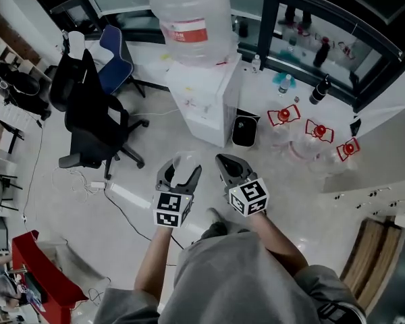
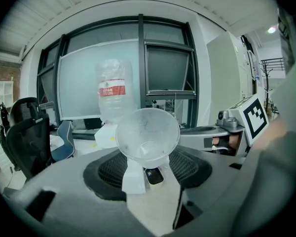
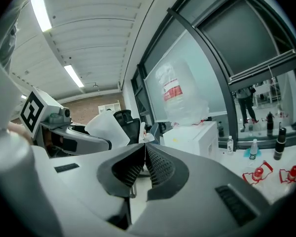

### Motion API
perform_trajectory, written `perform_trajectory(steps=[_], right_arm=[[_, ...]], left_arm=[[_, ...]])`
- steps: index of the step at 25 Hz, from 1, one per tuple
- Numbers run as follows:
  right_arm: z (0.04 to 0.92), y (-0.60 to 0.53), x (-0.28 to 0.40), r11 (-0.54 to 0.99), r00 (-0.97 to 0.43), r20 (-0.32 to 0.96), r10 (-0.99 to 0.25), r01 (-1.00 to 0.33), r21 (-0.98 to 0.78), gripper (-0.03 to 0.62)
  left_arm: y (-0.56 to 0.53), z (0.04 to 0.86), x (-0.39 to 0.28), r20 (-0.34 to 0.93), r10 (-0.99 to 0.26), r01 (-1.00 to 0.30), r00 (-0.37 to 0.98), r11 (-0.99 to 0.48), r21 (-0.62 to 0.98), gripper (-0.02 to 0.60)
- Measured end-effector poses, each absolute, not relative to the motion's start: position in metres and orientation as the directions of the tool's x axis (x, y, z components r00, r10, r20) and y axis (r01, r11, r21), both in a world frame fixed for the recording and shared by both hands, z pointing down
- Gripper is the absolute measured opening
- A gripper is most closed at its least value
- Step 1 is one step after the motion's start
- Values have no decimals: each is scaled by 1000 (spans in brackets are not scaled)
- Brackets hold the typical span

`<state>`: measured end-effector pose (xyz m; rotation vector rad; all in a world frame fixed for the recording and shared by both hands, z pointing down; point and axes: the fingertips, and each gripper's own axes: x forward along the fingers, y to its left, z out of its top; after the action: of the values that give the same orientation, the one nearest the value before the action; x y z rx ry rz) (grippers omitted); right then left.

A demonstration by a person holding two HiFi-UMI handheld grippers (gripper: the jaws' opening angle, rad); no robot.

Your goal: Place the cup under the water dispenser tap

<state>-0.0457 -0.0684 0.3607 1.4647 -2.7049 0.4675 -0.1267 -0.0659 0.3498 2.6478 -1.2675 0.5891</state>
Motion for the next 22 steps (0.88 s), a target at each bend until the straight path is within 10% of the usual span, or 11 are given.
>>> perform_trajectory(steps=[22], right_arm=[[405, -142, -64, 416, -473, 264, -841, -876, -243, 12]], left_arm=[[-160, 397, -148, 430, -665, -748, 611, -663, 37, 268]])
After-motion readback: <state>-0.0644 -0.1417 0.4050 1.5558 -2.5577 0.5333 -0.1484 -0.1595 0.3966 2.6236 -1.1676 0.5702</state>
